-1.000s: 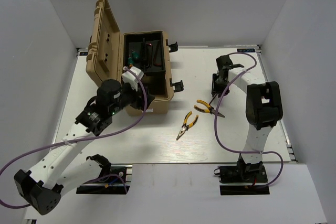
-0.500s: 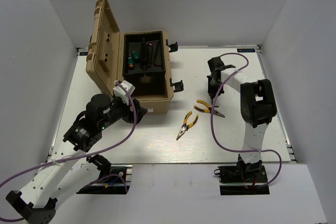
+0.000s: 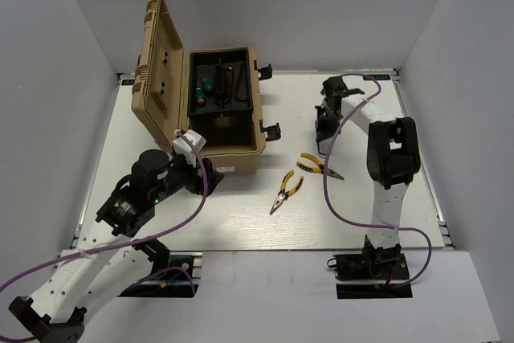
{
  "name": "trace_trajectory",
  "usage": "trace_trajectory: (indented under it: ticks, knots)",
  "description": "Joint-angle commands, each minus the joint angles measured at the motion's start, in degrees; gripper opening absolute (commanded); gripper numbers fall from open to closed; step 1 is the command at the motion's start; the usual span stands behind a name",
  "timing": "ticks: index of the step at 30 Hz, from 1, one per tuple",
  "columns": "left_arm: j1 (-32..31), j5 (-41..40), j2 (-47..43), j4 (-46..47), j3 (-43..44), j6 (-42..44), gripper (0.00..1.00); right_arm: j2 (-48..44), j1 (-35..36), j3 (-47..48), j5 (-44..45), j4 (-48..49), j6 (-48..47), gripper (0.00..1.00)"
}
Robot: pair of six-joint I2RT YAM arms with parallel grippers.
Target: Sort the tools into containers
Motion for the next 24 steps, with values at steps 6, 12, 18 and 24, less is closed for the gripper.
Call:
trace_trajectory:
  ticks: [6, 12, 18, 24]
  knots:
    - [-0.2, 3.8, 0.2, 0.6, -0.8, 0.8, 0.77, -2.0, 0.5, 24.4, -10.9, -7.4, -6.4, 0.0]
    - [-0.2, 3.8, 1.3, 1.1, -0.8, 0.8, 0.77, -3.1, 3.4, 35.4, -14.3, -5.3, -10.3, 0.0]
    - [-0.2, 4.3, 2.4, 1.1, -1.3, 1.4, 0.77, -0.8, 7.7, 39.8, -24.8, 10.3, -8.7, 0.0]
    - [-0.2, 3.8, 3.5, 1.6, -1.3, 1.4, 0.78, 8.5, 12.5, 50.9, -30.8, 20.4, -1.6, 0.0]
